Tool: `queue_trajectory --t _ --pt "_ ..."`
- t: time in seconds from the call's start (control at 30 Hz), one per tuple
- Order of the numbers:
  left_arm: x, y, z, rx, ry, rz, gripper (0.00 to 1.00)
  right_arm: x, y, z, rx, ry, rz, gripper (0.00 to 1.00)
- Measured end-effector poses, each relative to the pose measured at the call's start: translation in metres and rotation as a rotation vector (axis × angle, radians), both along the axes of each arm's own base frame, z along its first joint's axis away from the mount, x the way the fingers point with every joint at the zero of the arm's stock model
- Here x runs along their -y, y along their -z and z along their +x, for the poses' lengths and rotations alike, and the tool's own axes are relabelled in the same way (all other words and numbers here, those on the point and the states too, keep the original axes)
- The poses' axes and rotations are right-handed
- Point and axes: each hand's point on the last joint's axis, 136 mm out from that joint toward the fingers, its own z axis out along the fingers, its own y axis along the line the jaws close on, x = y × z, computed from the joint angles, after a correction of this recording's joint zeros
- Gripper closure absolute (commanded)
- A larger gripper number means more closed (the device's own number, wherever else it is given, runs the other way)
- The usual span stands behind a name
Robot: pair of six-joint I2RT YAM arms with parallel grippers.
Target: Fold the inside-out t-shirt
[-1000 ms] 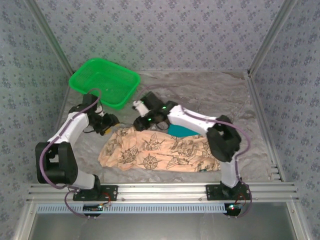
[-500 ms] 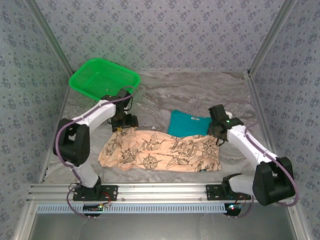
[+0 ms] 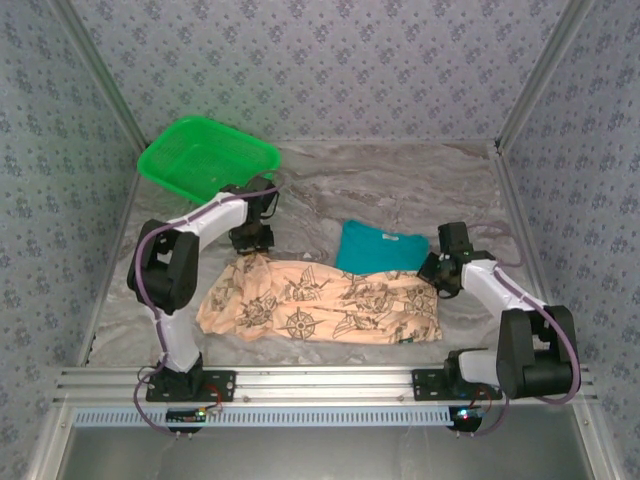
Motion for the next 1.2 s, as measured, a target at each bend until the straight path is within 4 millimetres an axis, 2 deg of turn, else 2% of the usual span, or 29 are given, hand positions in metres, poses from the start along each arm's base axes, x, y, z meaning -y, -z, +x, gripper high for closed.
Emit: queue_trajectory --t 0.07,0.17,0.33,0.4,0.43,0.5,0.57,0.63,0.73,0.8,0.87,0.93,1.0,1.07,1.13,1.17,1.2 --pt "-0.004 0.000 0.004 0.009 -0.016 -0.007 1.00 0.013 0.002 -0.004 -0.017 0.078 -0.027 1.00" --pt "-0.018 0.006 0.005 0.018 -0.062 -0.012 1.00 0.039 -0.002 -0.021 -0.050 0.229 -0.095 1.00" --pt "-0.069 0.024 -0.029 -0.018 -0.246 -0.040 1.00 0.078 -0.017 -0.050 -0.073 0.434 -0.204 1.00" --pt "-0.081 0.020 -0.033 0.007 -0.298 -0.058 1.00 0.083 -0.016 -0.058 -0.097 0.458 -0.229 1.00" --pt "-0.081 0.017 -0.030 0.030 -0.301 -0.082 1.00 0.085 -0.014 -0.061 -0.112 0.464 -0.236 1.00" --pt "-0.068 0.008 -0.019 0.076 -0.267 -0.148 0.92 0.087 -0.010 -0.066 -0.146 0.470 -0.250 1.00" --pt "-0.048 0.001 -0.008 0.105 -0.191 -0.208 0.84 0.090 -0.008 -0.071 -0.175 0.476 -0.263 0.94" --pt "-0.024 -0.006 -0.003 0.117 -0.072 -0.243 0.68 0.090 -0.012 -0.071 -0.171 0.463 -0.270 0.87" --pt "0.011 -0.010 0.001 0.124 0.071 -0.267 0.64 0.089 -0.033 -0.061 -0.102 0.415 -0.295 0.68" --pt "0.026 -0.007 0.003 0.112 0.130 -0.269 0.64 0.085 -0.052 -0.051 -0.047 0.371 -0.316 0.62" --pt "0.032 0.001 0.006 0.093 0.159 -0.263 0.62 0.078 -0.068 -0.039 0.003 0.326 -0.326 0.56" --pt "0.031 0.014 0.006 0.061 0.174 -0.248 0.48 0.073 -0.074 -0.035 0.017 0.310 -0.319 0.54" --pt "0.029 0.025 0.002 0.028 0.177 -0.234 0.37 0.075 -0.068 -0.040 -0.004 0.328 -0.304 0.53" --pt "0.032 0.025 0.003 0.025 0.194 -0.245 0.31 0.081 -0.054 -0.050 -0.046 0.363 -0.278 0.52" --pt "0.037 0.023 0.005 0.026 0.211 -0.245 0.33 0.085 -0.035 -0.065 -0.102 0.403 -0.246 0.52" --pt "0.037 0.024 0.004 0.021 0.214 -0.237 0.43 0.085 -0.028 -0.071 -0.125 0.418 -0.231 0.53" --pt "0.036 0.025 0.005 0.018 0.214 -0.228 0.59 0.084 -0.021 -0.076 -0.145 0.430 -0.213 0.55"
